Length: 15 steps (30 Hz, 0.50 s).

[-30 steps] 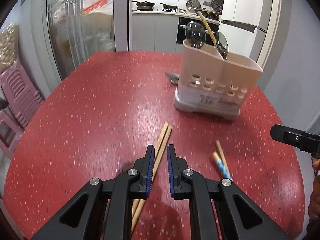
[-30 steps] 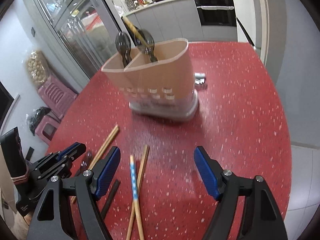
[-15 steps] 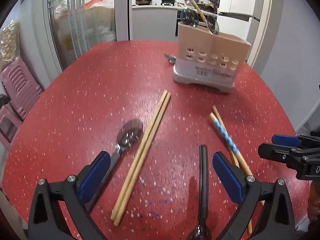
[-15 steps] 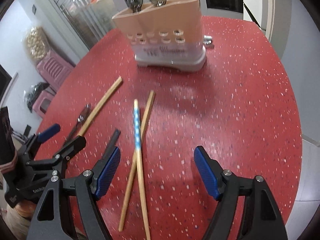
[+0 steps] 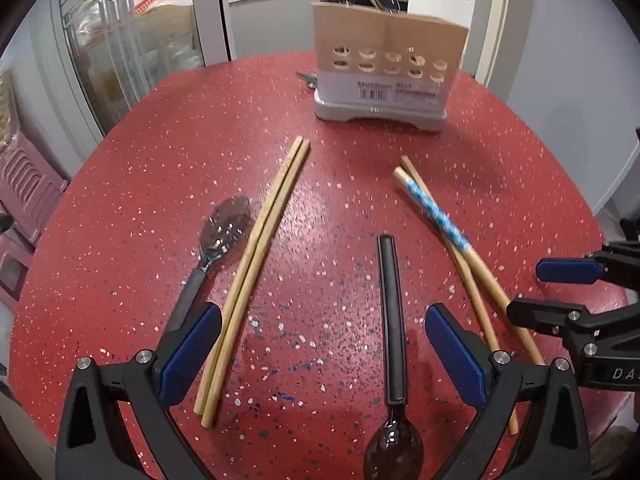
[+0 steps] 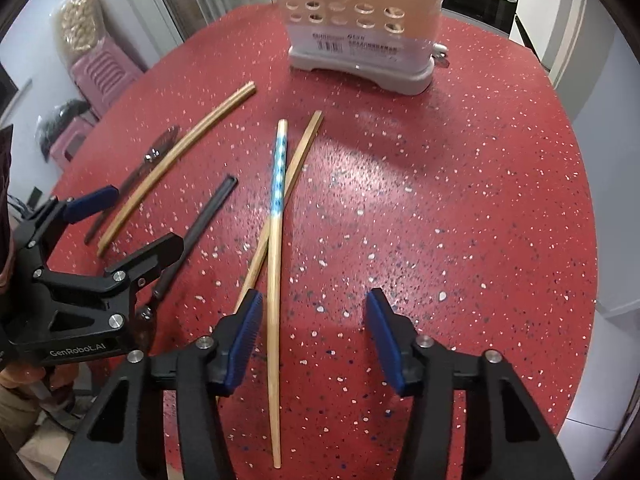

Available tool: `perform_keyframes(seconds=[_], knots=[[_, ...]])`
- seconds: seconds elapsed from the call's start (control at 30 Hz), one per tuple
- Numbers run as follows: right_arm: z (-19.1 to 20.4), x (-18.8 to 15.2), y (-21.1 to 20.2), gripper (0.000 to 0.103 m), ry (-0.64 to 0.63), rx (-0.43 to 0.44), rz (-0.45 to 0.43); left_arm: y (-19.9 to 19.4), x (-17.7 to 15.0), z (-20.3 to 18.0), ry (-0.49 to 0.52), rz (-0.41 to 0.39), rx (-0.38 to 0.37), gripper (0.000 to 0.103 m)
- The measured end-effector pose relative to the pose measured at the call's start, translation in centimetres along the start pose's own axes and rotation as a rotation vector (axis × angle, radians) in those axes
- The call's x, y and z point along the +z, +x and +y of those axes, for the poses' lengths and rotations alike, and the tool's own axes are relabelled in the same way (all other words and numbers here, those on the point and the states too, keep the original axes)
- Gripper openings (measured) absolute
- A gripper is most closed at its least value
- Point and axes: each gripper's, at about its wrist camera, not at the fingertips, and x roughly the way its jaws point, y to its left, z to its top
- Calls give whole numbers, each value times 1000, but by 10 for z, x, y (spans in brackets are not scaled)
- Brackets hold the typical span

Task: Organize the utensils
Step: 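Move both tools back over the remaining chopsticks and spoon on the table, then grasp the dark spoon handle with the left tool while the right tool grasps the blue-patterned chopstick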

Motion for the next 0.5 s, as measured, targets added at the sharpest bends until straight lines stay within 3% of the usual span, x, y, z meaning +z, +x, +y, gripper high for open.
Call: perform_keyframes(seconds=[0.5], knots=[[17,29,21,53,-91,-93,57,15,0,-12,50,42,7,103]])
